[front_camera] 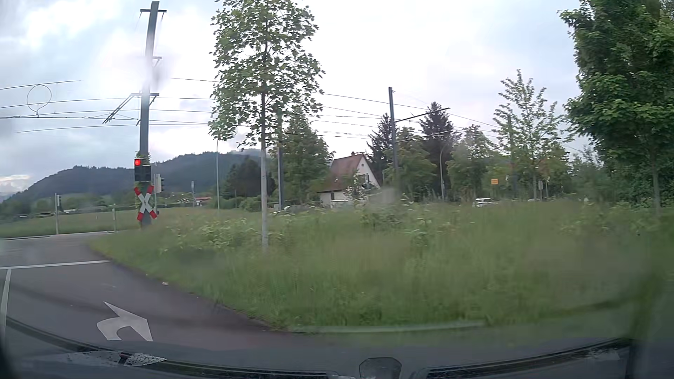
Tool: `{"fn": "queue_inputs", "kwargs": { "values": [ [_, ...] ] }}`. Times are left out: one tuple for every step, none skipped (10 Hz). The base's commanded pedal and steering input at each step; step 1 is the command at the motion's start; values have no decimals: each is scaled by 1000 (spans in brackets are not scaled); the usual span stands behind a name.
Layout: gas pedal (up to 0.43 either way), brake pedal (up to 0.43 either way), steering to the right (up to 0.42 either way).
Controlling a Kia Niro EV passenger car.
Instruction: Follow the waypoints while adhering to traffic rules and regulations
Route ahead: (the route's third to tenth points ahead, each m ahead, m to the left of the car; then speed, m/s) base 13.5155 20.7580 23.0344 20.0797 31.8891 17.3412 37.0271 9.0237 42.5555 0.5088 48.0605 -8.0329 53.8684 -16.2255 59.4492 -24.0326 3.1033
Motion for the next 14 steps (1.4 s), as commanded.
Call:
{"fn": "queue_inputs", "kwargs": {
  "values": [
    [0,0,-538],
    [0,0,-546],
    [0,0,-552],
    [0,0,-555],
    [0,0,-556],
    [0,0,-556],
    [0,0,-556],
    [0,0,-553],
    [0,0,-548],
    [0,0,-541],
    [0,0,-528],
    [0,0,-515],
    [0,0,-496],
    [0,0,-477]
  ]
}}
